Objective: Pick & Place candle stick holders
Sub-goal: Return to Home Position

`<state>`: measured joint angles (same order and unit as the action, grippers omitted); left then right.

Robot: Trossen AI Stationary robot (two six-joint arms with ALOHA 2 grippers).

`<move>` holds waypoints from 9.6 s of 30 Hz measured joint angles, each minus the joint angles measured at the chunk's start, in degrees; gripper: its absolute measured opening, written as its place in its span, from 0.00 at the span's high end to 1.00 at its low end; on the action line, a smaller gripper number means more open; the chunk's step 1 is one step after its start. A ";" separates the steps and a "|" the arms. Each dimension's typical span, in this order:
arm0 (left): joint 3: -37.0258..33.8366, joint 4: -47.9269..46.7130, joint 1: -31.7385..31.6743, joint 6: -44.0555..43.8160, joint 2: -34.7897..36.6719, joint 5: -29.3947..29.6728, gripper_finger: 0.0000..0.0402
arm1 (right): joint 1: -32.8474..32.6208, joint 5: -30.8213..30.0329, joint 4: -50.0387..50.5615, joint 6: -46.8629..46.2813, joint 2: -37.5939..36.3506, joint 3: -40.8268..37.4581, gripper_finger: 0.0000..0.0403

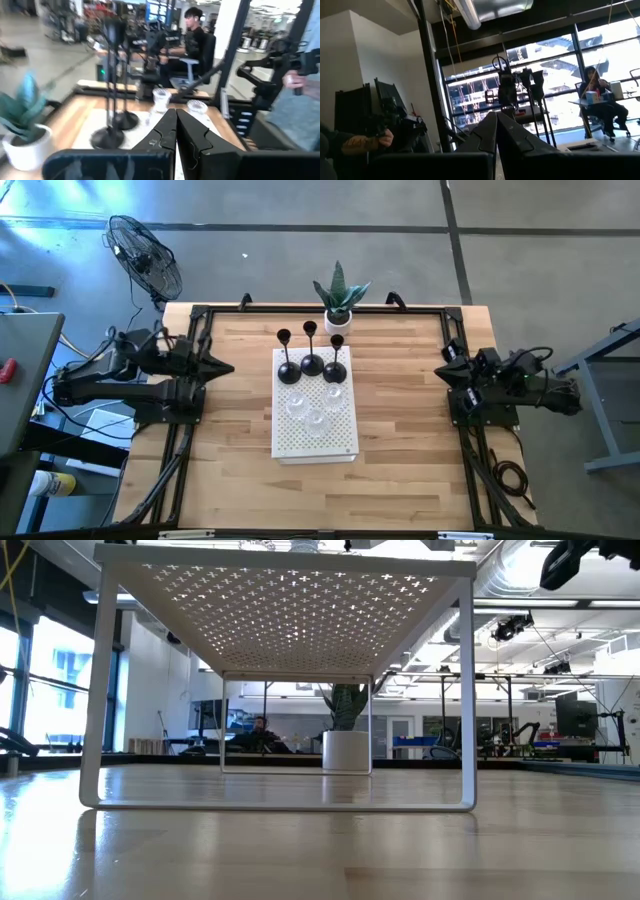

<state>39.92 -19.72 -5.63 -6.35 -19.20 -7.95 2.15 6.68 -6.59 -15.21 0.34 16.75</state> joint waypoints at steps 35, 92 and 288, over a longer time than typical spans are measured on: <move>-26.57 35.79 0.02 -17.97 -0.02 -6.49 1.00 | -0.01 -2.16 -20.27 -8.24 0.02 -16.19 1.00; -39.21 21.76 0.02 -26.01 -0.17 -0.84 1.00 | 0.00 -3.13 -11.21 -8.59 0.02 -16.25 1.00; -37.68 19.14 5.28 -31.06 18.82 8.16 1.00 | -0.01 -3.30 5.00 0.73 0.34 -16.21 1.00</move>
<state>2.24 -0.58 -0.35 -37.41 -0.38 0.21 2.14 3.38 -1.58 -14.48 0.68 0.54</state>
